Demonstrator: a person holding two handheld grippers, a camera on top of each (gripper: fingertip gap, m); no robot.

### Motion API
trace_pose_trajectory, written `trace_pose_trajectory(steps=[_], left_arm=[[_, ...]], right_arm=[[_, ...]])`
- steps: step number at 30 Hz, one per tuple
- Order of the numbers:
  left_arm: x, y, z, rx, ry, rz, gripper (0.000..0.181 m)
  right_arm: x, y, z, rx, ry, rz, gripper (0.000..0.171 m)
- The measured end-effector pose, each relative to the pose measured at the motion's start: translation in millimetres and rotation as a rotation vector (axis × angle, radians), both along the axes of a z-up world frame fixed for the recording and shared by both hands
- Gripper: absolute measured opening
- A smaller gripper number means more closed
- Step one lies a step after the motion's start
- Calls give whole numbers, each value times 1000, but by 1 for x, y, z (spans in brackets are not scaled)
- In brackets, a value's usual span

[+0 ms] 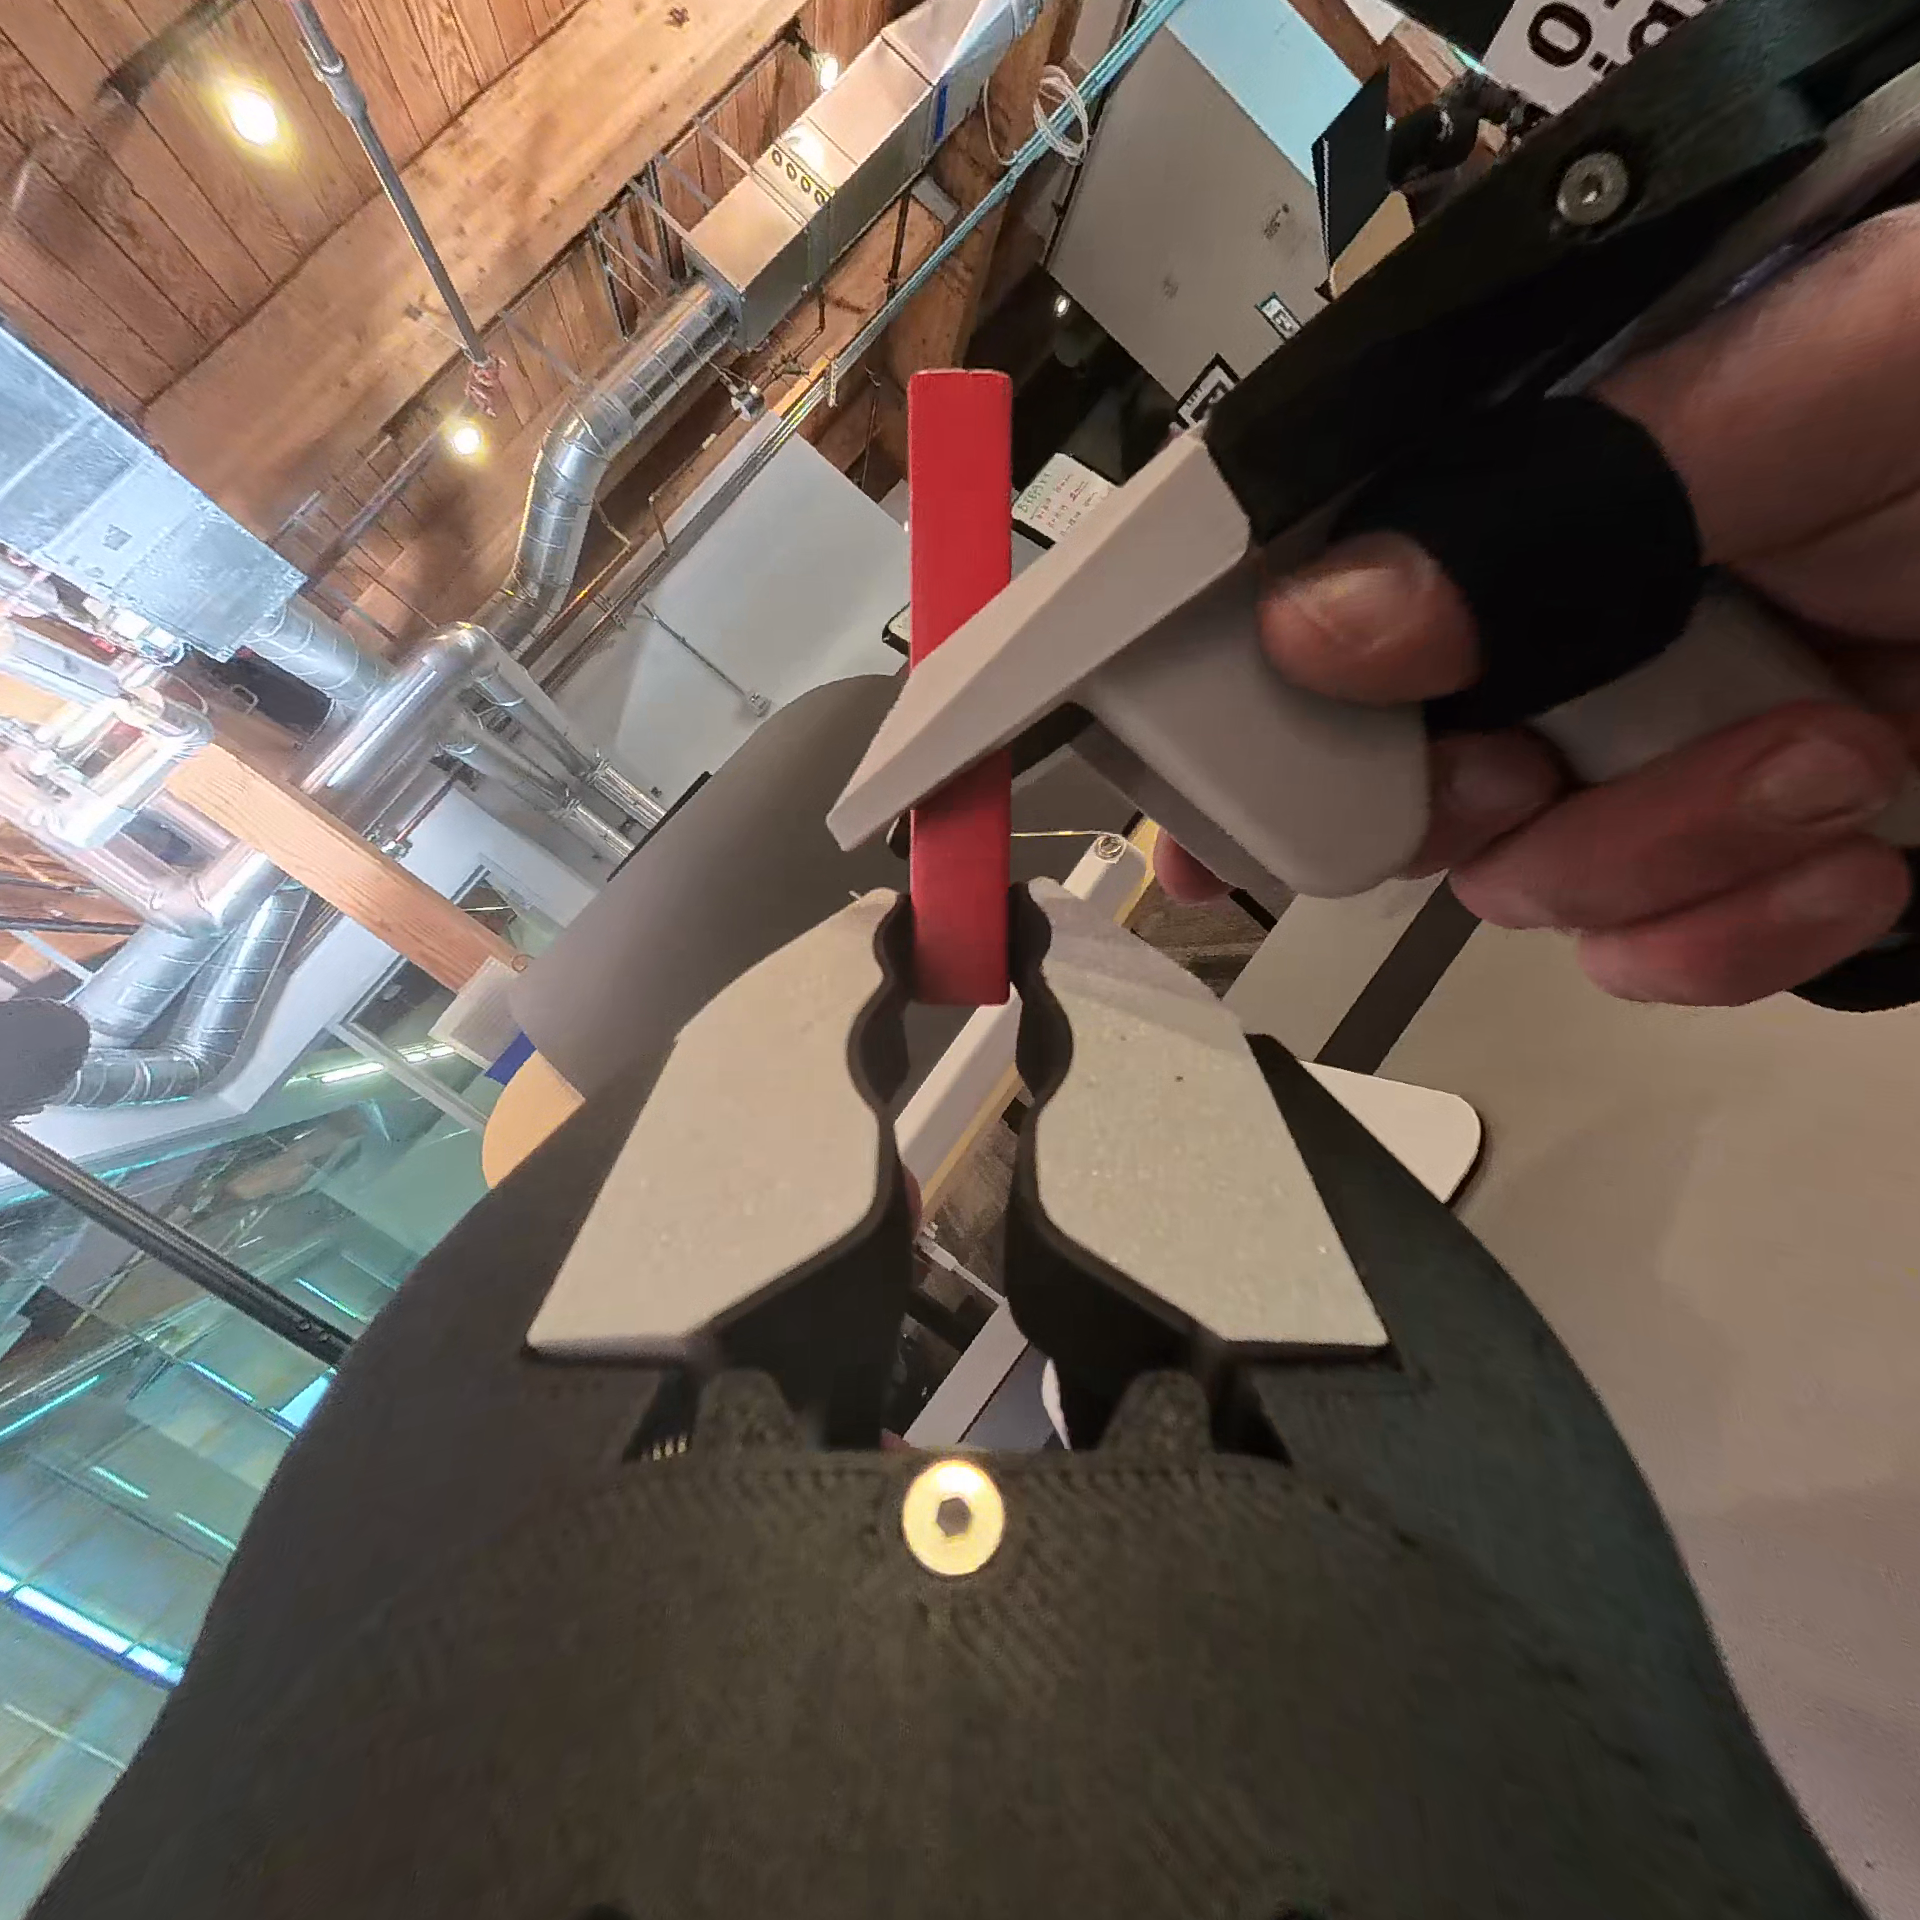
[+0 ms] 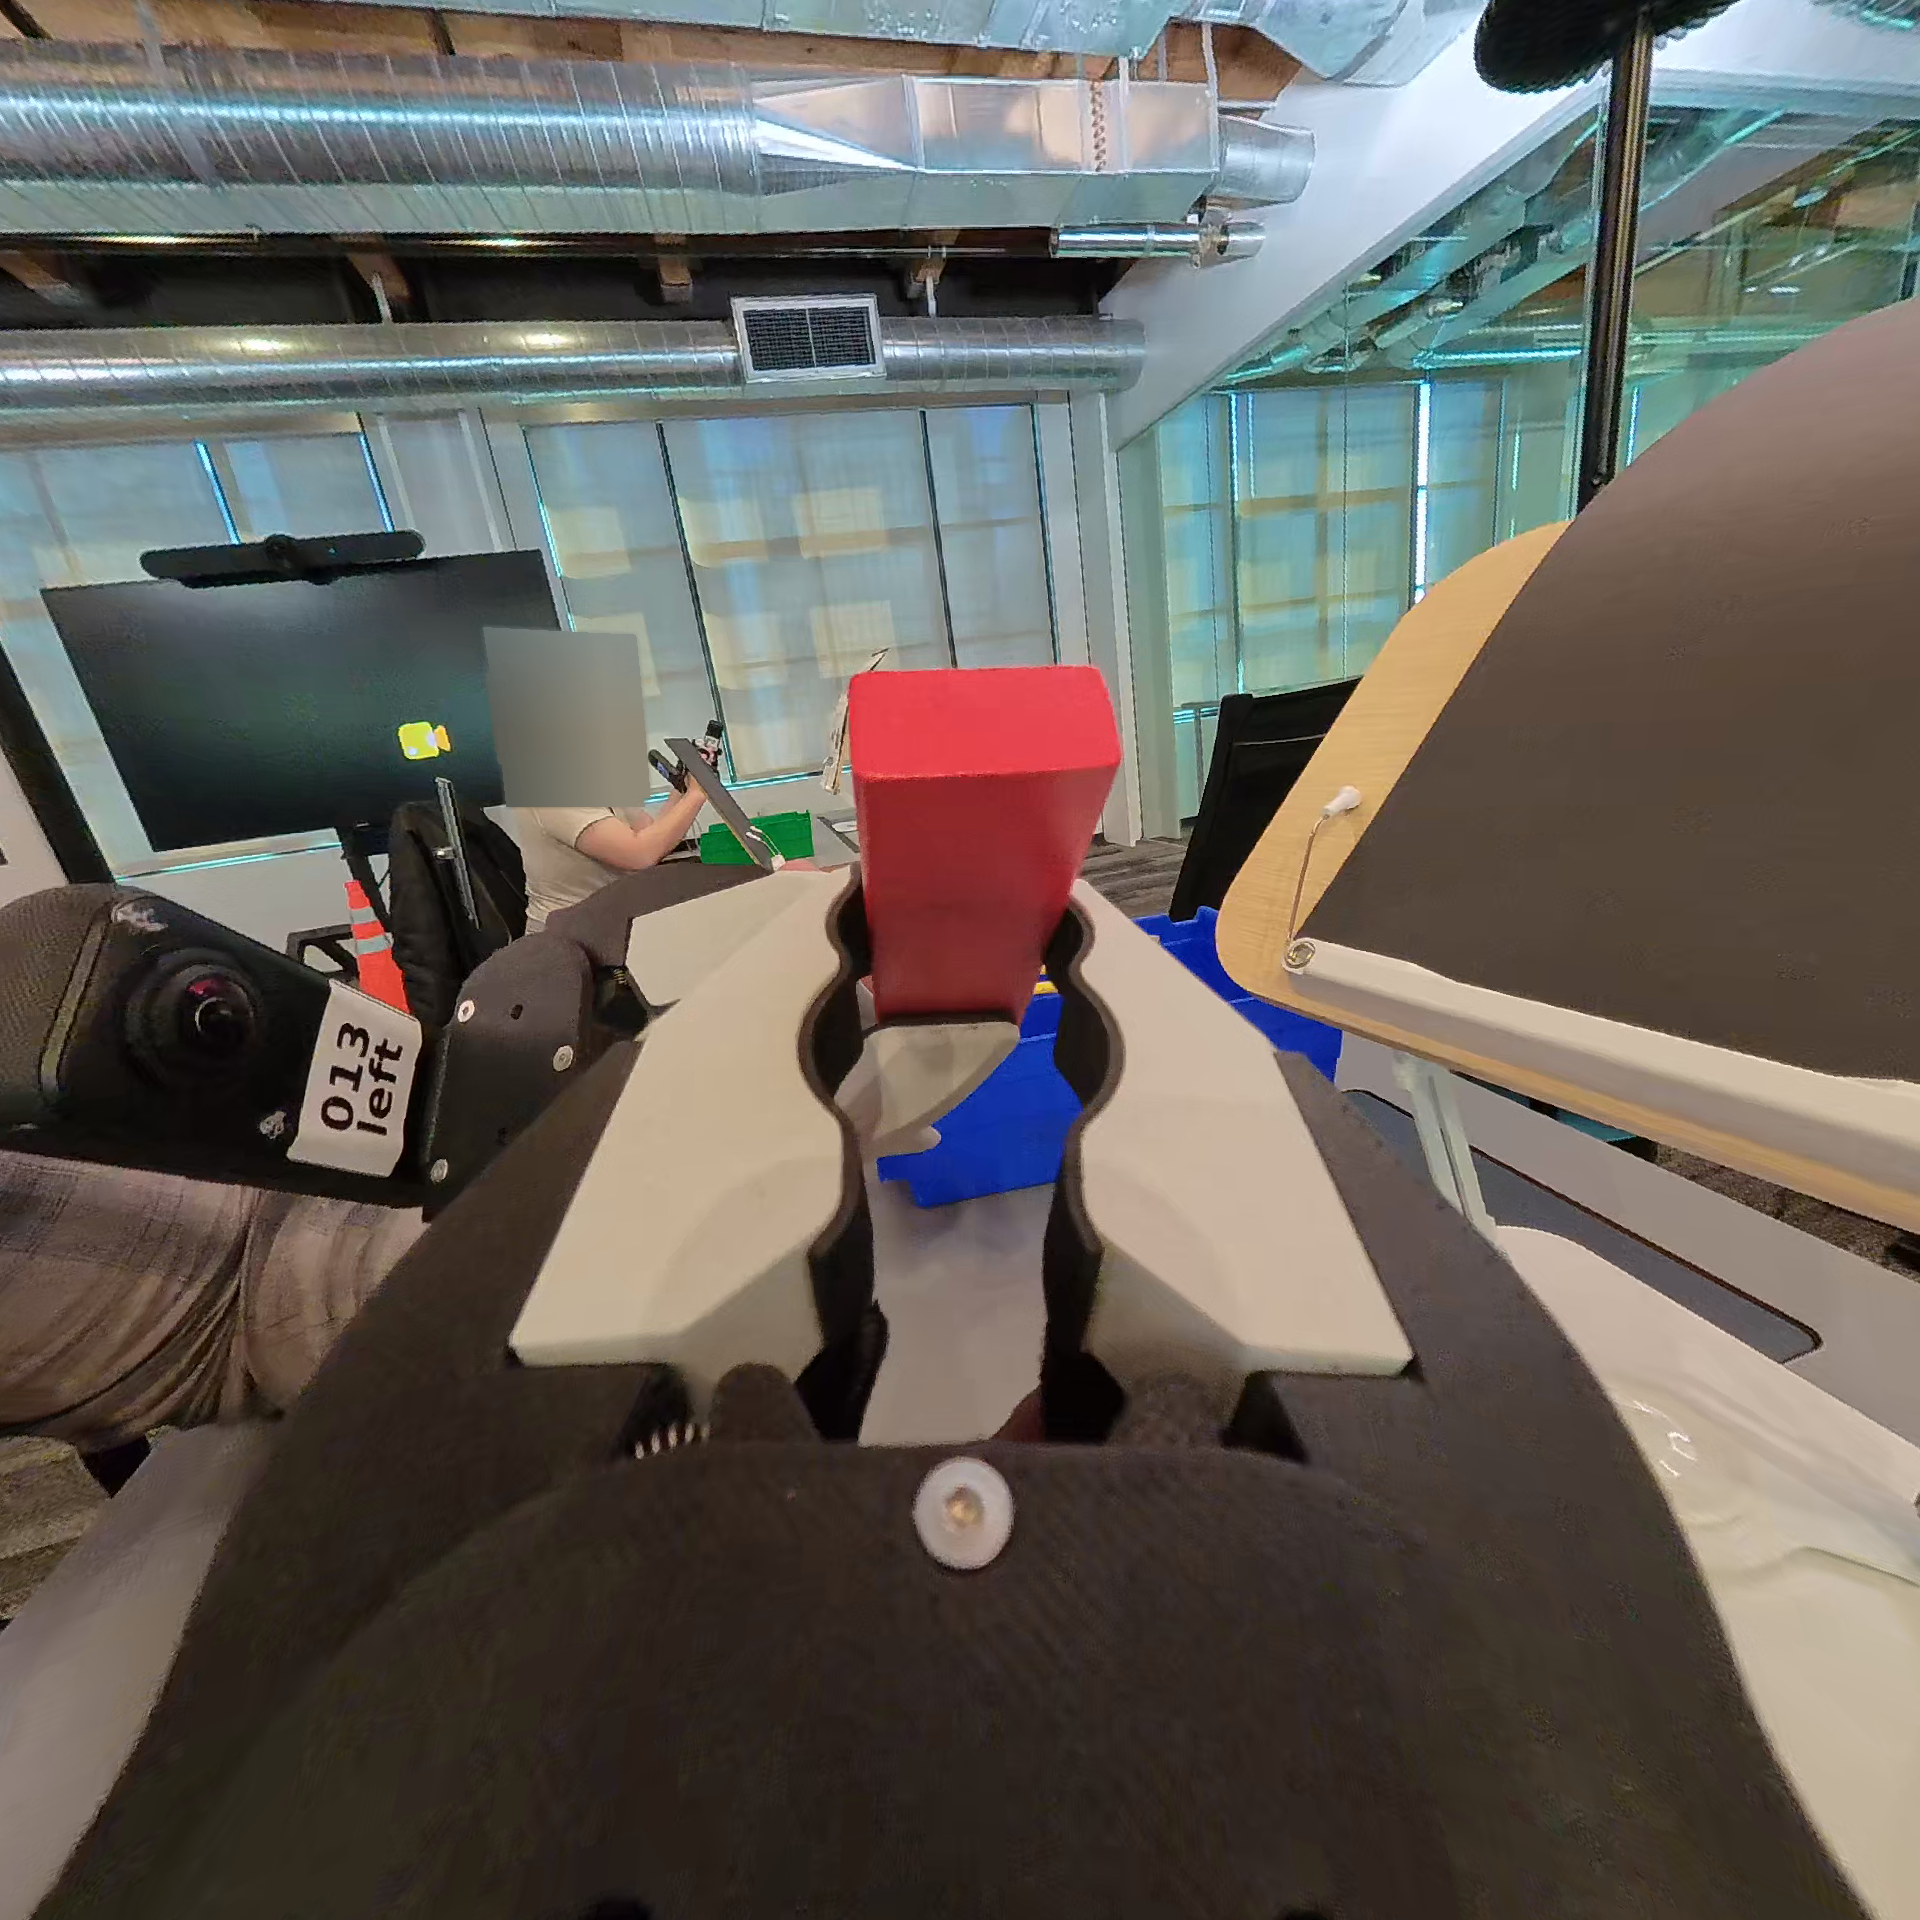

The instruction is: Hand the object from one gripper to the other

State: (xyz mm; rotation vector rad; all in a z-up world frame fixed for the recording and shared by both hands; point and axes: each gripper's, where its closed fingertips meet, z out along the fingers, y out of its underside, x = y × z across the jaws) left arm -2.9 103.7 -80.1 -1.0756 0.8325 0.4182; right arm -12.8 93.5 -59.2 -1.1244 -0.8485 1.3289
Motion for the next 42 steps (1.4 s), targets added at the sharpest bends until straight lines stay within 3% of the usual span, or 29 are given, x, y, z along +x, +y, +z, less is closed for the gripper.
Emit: trace_pose_trajectory(steps=[4,7,9,18,22,29,33,42], left_arm=[[6,-1,-4,-77,-14,-105,20],[9,0,-12,-294,-83,-257,47],[8,-4,-9,-398,-165,-364,56],[23,-36,-15,-920,-479,-818,64],[32,-54,-12,-1061,-575,-1013,62],[50,-76,-27,-1222,-561,-1150,50],[54,-91,-26,-1236,-527,-1236,32],[58,-99,-27,-1182,-467,-1249,32]], right_arm=[[4,1,0,20,-10,17,31],[11,1,2,67,-14,47,31],[16,-1,4,87,-12,90,31],[30,-39,1,219,-14,340,32],[34,-55,-5,274,-38,426,31],[32,-79,-20,380,-135,502,31],[33,-88,-22,416,-145,533,31],[37,-97,-22,474,-145,550,31]])
